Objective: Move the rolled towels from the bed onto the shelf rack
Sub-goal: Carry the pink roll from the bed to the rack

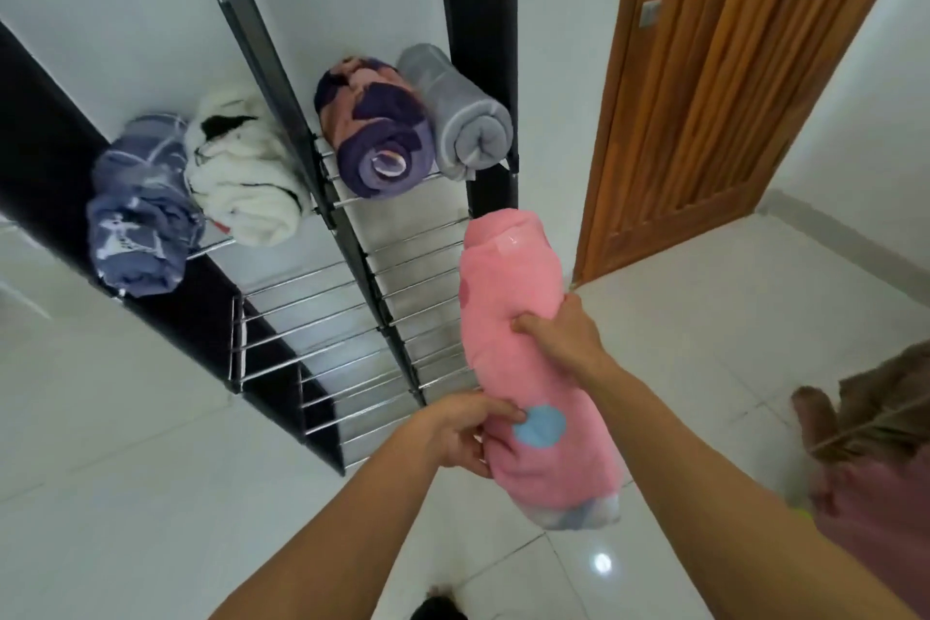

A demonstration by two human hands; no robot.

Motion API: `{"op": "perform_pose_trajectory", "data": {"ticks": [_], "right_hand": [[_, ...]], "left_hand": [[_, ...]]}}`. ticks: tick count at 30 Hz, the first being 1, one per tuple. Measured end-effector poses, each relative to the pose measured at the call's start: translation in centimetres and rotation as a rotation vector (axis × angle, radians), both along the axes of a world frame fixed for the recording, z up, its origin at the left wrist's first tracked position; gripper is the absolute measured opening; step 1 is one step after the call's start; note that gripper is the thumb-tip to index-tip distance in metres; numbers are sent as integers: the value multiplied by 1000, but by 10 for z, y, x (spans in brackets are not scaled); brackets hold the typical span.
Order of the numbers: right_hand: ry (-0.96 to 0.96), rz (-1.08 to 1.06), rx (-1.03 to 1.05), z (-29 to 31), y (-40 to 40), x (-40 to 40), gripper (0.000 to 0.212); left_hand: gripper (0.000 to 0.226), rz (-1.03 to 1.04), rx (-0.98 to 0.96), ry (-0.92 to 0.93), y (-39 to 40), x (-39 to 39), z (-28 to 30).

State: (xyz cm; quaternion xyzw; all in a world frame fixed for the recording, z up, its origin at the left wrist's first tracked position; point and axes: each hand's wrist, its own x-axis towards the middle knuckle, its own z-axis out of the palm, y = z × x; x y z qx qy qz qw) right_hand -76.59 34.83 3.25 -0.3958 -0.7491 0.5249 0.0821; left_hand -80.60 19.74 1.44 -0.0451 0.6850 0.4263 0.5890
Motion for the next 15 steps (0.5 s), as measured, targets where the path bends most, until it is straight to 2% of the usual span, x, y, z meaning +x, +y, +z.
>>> {"op": "perform_pose_trajectory", "data": {"ticks": [5, 10, 13, 15], "right_hand": [[-88, 92, -3, -23, 19, -82, 74], [-166, 110, 39, -59, 43, -174, 86], [-239, 145, 114, -80, 59, -221, 97], [-269, 140, 155, -90, 69, -245, 100]], "left_hand": [[20, 45, -46, -40, 18, -77, -25], [40, 124, -11, -80, 41, -160, -62], [19, 225, 31, -55, 57, -199, -81], [20, 269, 75, -27, 70, -222, -89]]}}
